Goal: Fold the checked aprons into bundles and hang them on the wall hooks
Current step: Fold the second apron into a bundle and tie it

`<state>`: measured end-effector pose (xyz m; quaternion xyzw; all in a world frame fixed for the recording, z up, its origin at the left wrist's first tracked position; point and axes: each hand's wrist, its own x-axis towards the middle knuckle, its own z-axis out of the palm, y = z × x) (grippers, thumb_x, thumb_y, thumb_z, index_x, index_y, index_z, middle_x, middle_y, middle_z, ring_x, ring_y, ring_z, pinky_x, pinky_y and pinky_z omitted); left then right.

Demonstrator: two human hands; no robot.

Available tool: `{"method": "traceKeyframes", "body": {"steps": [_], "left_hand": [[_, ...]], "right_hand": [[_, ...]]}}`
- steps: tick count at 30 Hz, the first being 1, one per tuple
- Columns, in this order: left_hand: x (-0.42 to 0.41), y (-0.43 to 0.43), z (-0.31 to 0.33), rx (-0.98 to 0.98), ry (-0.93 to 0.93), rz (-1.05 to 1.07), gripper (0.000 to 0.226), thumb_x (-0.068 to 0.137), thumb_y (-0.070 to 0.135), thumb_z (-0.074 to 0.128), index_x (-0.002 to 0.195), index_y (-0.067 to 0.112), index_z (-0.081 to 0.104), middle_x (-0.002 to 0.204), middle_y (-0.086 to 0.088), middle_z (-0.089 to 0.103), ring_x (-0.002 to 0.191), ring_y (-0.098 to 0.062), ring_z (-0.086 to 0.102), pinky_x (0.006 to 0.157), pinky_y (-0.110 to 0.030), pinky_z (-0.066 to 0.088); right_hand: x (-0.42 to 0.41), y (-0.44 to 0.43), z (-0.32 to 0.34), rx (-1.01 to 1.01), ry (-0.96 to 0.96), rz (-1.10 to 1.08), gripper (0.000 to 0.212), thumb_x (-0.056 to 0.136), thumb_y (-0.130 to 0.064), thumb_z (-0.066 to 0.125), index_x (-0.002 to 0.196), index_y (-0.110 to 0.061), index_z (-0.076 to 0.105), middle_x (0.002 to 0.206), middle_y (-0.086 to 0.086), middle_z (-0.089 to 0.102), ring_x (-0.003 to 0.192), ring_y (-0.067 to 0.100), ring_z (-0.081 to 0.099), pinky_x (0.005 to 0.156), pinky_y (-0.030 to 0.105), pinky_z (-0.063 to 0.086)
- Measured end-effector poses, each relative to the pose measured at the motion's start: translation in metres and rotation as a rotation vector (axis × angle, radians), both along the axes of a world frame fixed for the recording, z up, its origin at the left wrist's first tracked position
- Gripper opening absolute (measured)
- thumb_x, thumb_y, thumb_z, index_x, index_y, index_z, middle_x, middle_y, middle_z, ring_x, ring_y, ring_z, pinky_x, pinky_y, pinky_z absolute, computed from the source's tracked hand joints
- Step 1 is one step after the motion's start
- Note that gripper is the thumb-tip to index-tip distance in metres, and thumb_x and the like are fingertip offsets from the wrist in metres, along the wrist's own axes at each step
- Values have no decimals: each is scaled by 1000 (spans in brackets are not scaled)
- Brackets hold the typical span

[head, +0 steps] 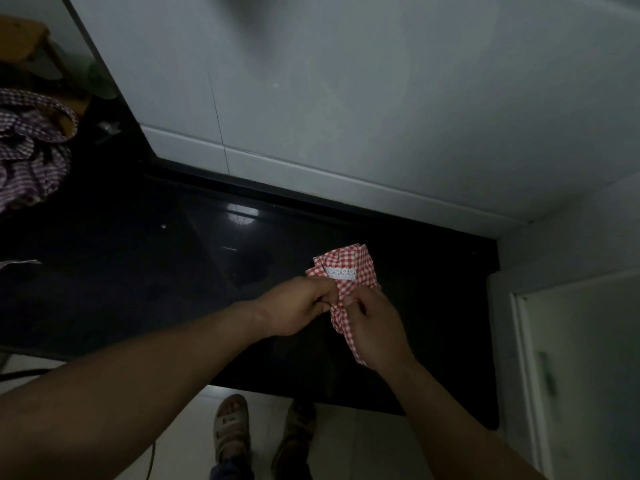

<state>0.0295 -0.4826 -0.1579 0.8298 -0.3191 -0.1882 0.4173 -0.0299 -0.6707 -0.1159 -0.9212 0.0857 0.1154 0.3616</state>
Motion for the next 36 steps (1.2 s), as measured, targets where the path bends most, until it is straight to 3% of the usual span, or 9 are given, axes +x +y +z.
{"method": "traceKeyframes", "body": {"steps": [3,10,13,17,21,28,32,36], "left_hand": [[-1,-1,-2,10,-10,2,13,97,15,67,90,23,60,91,16,63,83,1,58,75,-19,47],[1,1,4,20,-16,-13,25,101,14,58,87,32,50,81,23,54,75,5,52,67,-9,35],[-3,-1,4,55,-75,-5,17,103,18,55,90,27,48,84,18,50,72,-2,47,65,-16,35],[-8,-2,2,136,-197,39,18,101,21,55,91,28,42,93,10,51,76,-6,45,68,-25,37],[-11,0,-7,227,-294,9,10,94,18,58,101,19,52,103,-5,63,85,-20,58,71,-30,39],[-14,2,-13,283,-388,-16,22,89,18,62,108,25,53,108,0,63,94,-21,61,77,-32,37],[-15,2,-2,303,-225,13,13,95,22,58,101,27,48,104,2,62,94,-19,59,77,-32,36],[-22,-3,15,134,245,344,13,103,27,54,110,31,44,100,8,62,86,-8,58,75,-28,41]], "right_hand": [[2,0,3,9,17,6,27,105,-28,49,79,-23,55,87,-7,55,80,4,53,69,26,40],[2,-5,5,40,32,29,25,105,-25,51,82,-19,59,89,-7,57,82,2,54,70,23,42],[1,-3,5,31,15,20,27,104,-24,52,77,-20,57,85,-8,56,79,3,54,66,21,40],[-1,1,1,57,41,-113,29,103,-22,52,77,-13,58,84,-1,58,78,11,57,67,28,43],[0,3,-4,204,99,-288,26,99,-17,54,76,-8,62,83,7,62,75,17,60,70,35,46],[0,2,-3,324,137,-400,23,96,-13,56,79,2,60,78,17,60,67,18,53,66,34,42],[4,-12,11,302,236,-256,25,101,-28,56,90,-10,70,92,12,71,82,24,67,77,36,51],[6,-44,27,277,137,-338,18,101,-33,62,100,-16,66,99,2,71,94,19,69,84,40,55]]}}
